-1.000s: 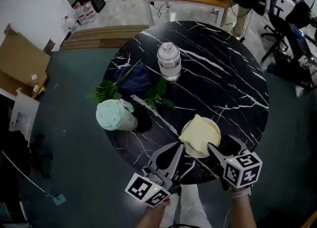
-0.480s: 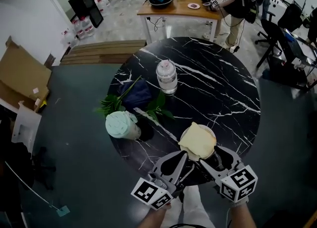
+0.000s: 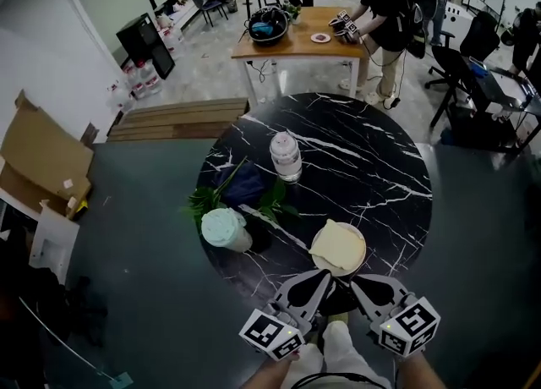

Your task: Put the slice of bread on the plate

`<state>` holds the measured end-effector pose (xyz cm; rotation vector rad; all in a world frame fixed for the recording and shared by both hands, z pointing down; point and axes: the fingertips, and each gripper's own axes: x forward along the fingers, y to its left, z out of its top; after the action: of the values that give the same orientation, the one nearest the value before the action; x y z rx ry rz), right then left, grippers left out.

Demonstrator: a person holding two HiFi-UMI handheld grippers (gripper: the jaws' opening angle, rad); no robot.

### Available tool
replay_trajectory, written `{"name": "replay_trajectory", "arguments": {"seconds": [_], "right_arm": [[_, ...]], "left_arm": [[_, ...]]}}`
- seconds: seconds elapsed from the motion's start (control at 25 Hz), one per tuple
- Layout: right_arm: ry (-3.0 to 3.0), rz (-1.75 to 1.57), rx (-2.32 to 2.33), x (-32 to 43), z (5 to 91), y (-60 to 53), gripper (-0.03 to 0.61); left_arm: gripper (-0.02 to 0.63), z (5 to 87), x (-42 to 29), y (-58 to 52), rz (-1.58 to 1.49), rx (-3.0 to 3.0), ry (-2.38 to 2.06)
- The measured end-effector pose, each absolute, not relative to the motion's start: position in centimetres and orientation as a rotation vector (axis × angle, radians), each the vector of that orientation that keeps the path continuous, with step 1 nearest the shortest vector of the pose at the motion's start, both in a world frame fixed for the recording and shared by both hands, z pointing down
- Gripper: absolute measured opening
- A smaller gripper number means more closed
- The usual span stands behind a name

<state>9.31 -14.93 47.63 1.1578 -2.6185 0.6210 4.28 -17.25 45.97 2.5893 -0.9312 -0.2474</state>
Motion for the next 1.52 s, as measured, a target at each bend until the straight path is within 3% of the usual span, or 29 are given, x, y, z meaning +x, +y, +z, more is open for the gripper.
{"name": "replay_trajectory", "arguments": {"seconds": [0.8, 1.52], "right_arm": [[-2.753, 0.444, 1.201, 8.5, 39.2, -12.9, 0.011], [-2.789, 0.443, 1.263, 9.2, 38.8, -11.6, 0.009]], "left_arm": [[0.008, 39.5, 5.3, -14.6, -0.283, 2.709, -0.800], [0.008, 39.3, 5.4, -13.4, -0.298, 2.715, -0.770]]}}
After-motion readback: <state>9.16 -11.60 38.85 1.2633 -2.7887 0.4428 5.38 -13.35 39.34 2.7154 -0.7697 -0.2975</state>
